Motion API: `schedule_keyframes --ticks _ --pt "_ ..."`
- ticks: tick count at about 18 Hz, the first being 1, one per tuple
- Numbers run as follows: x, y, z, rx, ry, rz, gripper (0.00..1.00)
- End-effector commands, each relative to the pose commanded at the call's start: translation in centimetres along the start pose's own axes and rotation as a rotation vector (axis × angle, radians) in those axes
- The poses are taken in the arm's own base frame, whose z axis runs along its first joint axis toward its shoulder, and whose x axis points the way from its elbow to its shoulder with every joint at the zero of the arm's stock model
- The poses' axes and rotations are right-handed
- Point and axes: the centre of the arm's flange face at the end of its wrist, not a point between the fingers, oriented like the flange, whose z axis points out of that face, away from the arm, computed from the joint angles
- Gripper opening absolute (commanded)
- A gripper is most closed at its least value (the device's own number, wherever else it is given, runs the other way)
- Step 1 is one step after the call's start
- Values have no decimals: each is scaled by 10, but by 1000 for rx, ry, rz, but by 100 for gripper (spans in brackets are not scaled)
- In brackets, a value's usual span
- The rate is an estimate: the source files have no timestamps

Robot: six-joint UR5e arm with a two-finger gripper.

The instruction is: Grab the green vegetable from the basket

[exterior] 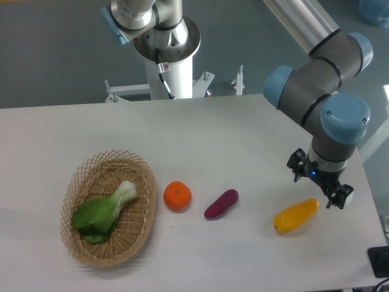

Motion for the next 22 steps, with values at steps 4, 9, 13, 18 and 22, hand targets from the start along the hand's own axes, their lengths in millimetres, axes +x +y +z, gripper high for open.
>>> schedule_keyframes --ticks 4,9,13,18,22 --pt "1 -1 1 0 1 0 100" --pt "1 -1 1 2 2 -35 100" --pt "3 -10 3 10 2 -162 100" --pt "9 -15 4 23 -22 -240 100" --pt "33 -64 2 66 7 -258 100"
